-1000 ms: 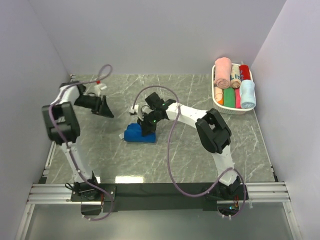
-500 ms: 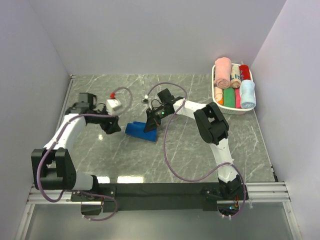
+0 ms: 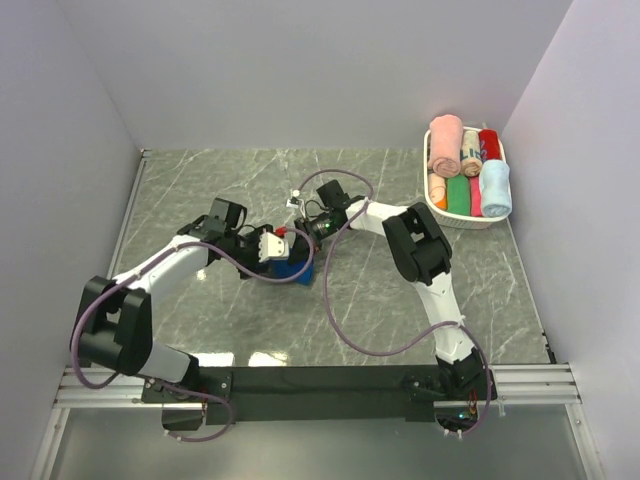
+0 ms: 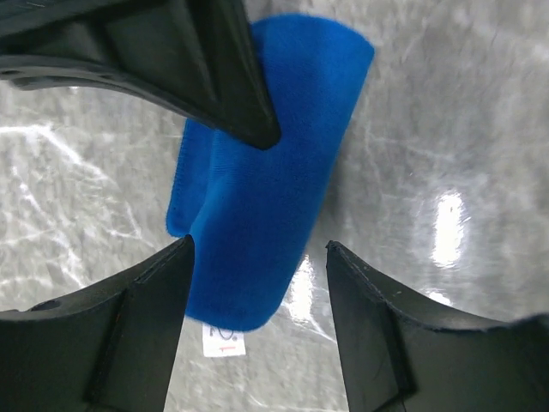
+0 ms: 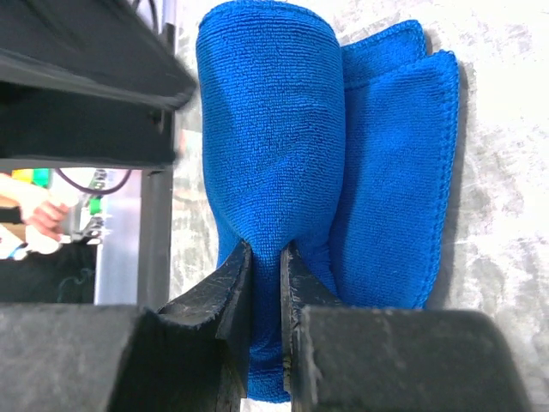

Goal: Roll the towels
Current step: Roll the towel

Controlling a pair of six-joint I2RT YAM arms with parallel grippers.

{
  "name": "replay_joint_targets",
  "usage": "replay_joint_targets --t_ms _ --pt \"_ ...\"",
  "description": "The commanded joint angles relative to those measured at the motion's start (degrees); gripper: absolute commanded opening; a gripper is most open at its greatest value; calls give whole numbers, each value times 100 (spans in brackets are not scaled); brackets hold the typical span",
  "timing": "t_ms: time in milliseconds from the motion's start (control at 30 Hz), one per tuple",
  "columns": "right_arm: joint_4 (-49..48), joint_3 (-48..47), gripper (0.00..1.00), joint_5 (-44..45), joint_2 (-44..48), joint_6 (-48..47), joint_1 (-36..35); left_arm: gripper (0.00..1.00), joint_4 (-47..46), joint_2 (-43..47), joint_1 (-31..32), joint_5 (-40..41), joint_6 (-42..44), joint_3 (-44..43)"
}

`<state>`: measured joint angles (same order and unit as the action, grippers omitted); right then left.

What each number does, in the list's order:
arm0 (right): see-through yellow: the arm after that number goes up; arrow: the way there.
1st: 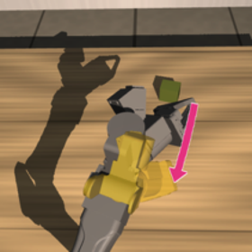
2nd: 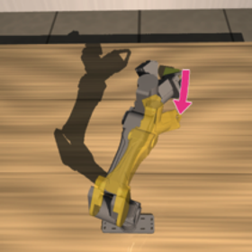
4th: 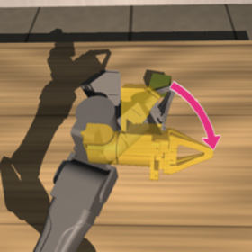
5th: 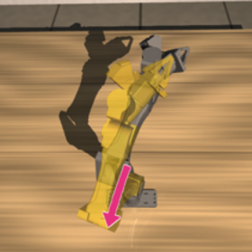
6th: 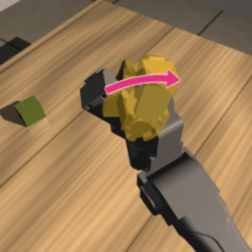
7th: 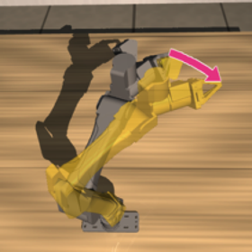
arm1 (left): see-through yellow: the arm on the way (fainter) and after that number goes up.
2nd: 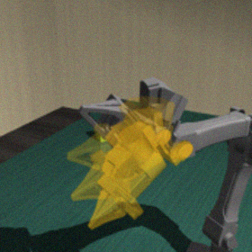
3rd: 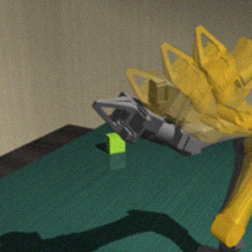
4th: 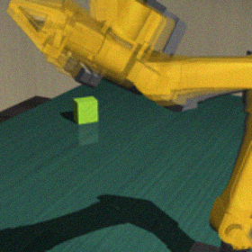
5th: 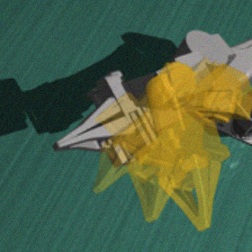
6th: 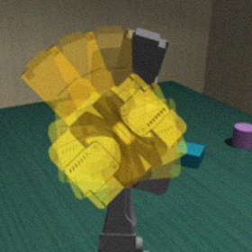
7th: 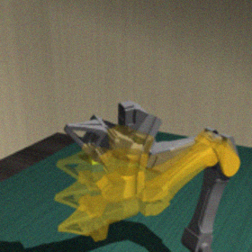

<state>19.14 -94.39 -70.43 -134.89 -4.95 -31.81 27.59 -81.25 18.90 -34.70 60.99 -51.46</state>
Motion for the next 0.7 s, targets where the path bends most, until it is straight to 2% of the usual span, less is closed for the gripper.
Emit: replay_joint_targets --t_ms 0,133,233,267,333,400,433,467,533,567,667 --pt "363 35 0 469 -494 -103 17 68 -211 -302 105 103 781 145" --pt "388 -9 0 460 -573 -85 61 66 -114 -575 298 305 1098 215" --pt "407 -115 0 434 -635 37 87 58 61 -795 439 472 1275 216" --pt "398 -123 3 434 -635 90 105 49 158 -848 474 499 1310 198" --pt "407 -202 9 451 -618 222 131 38 412 -1015 545 569 1441 137" --pt "494 -299 20 530 -565 266 158 25 843 -1129 563 604 1424 31" --pt "512 -317 25 583 -495 301 167 23 1001 -1156 563 639 1416 -4" --pt "538 -352 35 653 -451 337 184 20 1281 -1173 563 675 1424 -22" --pt "670 -518 48 925 -285 407 272 16 1572 -1244 571 745 1389 -39" --pt "853 -563 62 996 -205 390 307 13 1730 -1287 571 815 1372 -100" --pt "881 -405 80 1286 392 434 535 11 2389 -1437 571 886 1126 -250"
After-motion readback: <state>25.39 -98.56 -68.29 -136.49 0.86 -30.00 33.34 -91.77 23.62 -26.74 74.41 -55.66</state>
